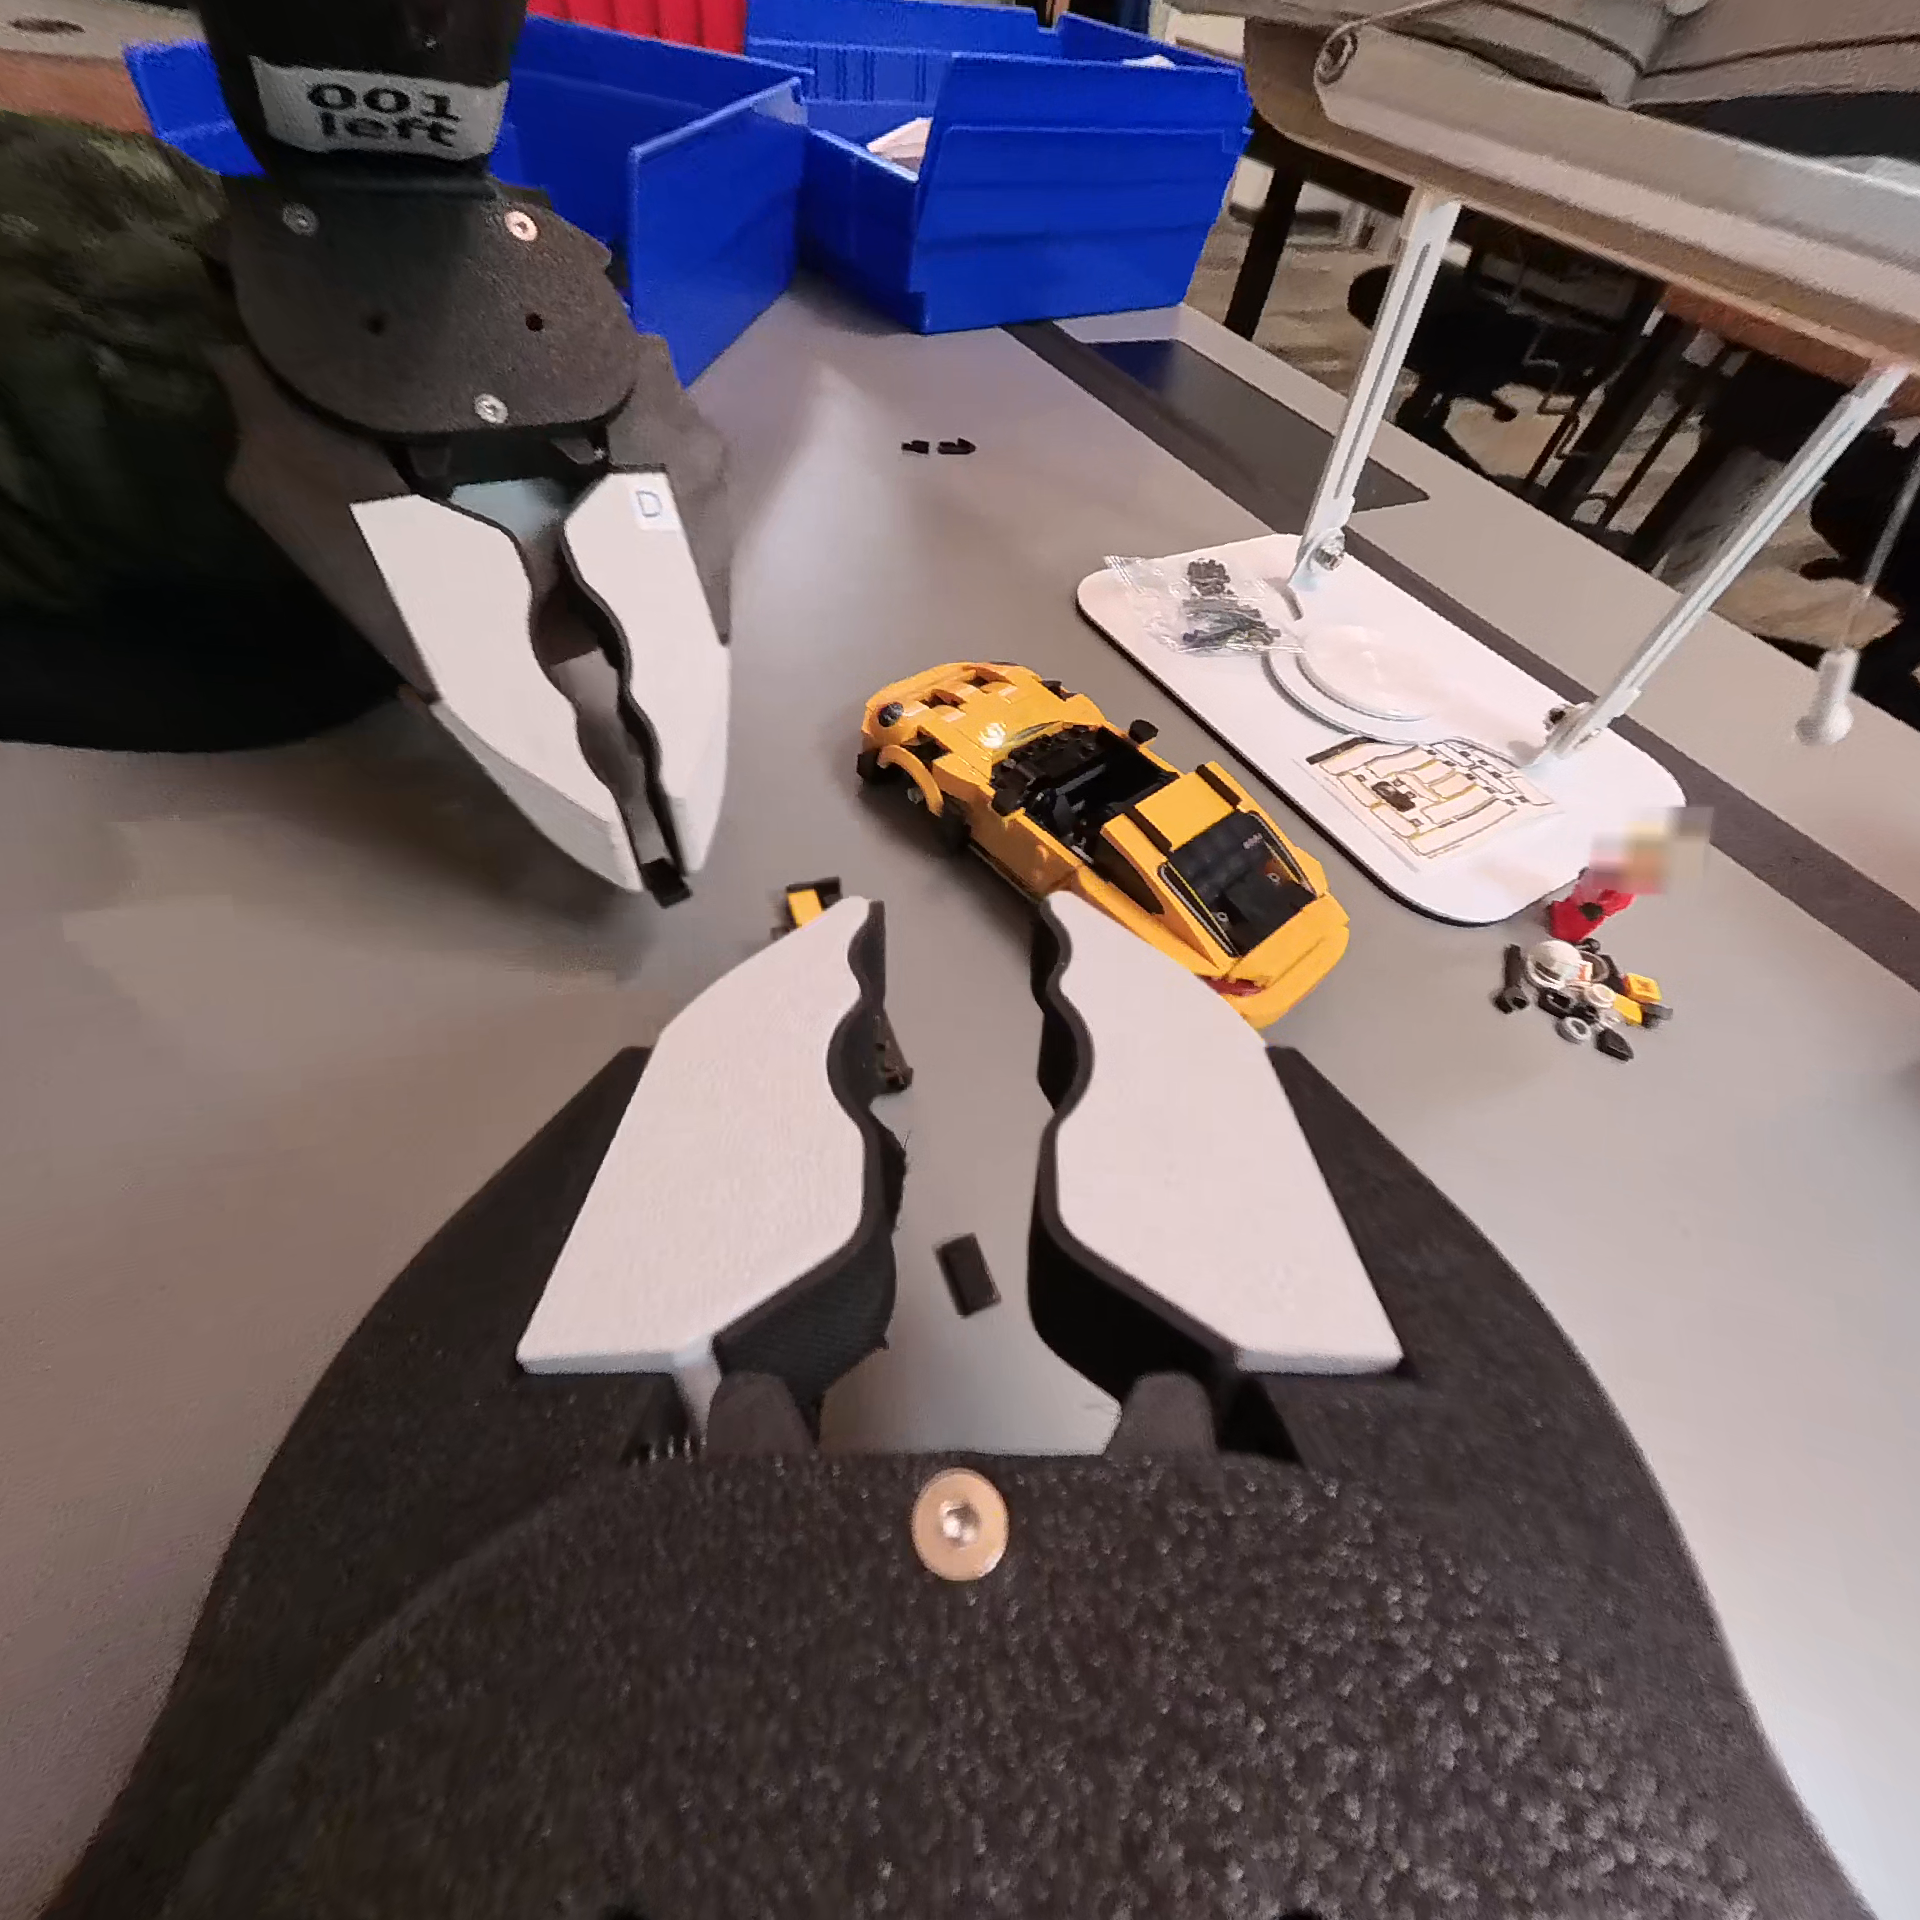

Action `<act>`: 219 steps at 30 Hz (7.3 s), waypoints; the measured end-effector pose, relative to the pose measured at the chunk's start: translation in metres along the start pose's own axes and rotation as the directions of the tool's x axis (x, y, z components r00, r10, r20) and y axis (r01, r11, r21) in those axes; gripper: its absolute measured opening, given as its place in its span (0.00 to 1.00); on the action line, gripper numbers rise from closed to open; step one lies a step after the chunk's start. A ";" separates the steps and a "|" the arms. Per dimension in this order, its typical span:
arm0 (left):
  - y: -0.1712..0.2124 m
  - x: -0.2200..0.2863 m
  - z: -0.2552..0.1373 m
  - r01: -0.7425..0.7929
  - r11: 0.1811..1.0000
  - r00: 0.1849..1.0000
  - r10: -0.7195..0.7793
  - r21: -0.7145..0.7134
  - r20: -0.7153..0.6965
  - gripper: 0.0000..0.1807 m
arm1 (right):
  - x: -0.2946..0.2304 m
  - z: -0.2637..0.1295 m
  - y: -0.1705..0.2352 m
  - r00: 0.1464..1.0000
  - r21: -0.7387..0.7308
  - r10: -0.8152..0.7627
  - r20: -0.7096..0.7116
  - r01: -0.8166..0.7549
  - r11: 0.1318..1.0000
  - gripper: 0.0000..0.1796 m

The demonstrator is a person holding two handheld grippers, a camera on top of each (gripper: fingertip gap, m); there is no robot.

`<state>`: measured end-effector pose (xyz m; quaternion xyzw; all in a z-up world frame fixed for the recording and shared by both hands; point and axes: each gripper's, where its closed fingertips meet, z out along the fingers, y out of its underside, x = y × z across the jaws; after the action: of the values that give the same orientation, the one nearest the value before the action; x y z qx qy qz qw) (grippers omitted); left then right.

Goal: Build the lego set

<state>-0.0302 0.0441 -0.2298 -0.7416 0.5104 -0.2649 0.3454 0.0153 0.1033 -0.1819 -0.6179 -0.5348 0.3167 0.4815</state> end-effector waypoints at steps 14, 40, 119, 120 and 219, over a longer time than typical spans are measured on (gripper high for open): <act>0.043 -0.009 -0.012 -0.094 0.986 0.995 0.098 -0.141 0.026 0.06 | 0.011 -0.001 0.006 0.999 -0.012 0.006 -0.047 -0.006 1.000 0.14; 0.039 -0.004 -0.008 -0.082 0.991 0.995 0.076 -0.101 -0.060 0.12 | -0.045 0.028 0.023 0.950 -0.244 -0.181 0.256 0.245 0.938 0.16; 0.021 -0.018 -0.013 0.141 0.989 0.989 -0.139 -0.037 0.053 0.04 | -0.035 -0.003 0.046 0.958 -0.363 -0.031 0.286 0.138 0.922 0.16; 0.020 -0.018 -0.009 0.156 0.987 0.986 -0.154 -0.045 0.056 0.04 | -0.036 -0.003 0.046 0.957 -0.359 -0.030 0.288 0.137 0.923 0.16; 0.023 -0.012 0.005 0.224 0.969 0.974 -0.226 -0.099 -0.007 0.07 | -0.036 0.033 0.005 0.883 -0.240 -0.023 0.469 0.153 0.959 0.13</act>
<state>-0.0437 0.0505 -0.2515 -0.8083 0.4383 -0.2838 0.2720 -0.0210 0.0774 -0.2025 -0.5595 -0.6996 0.3562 0.2659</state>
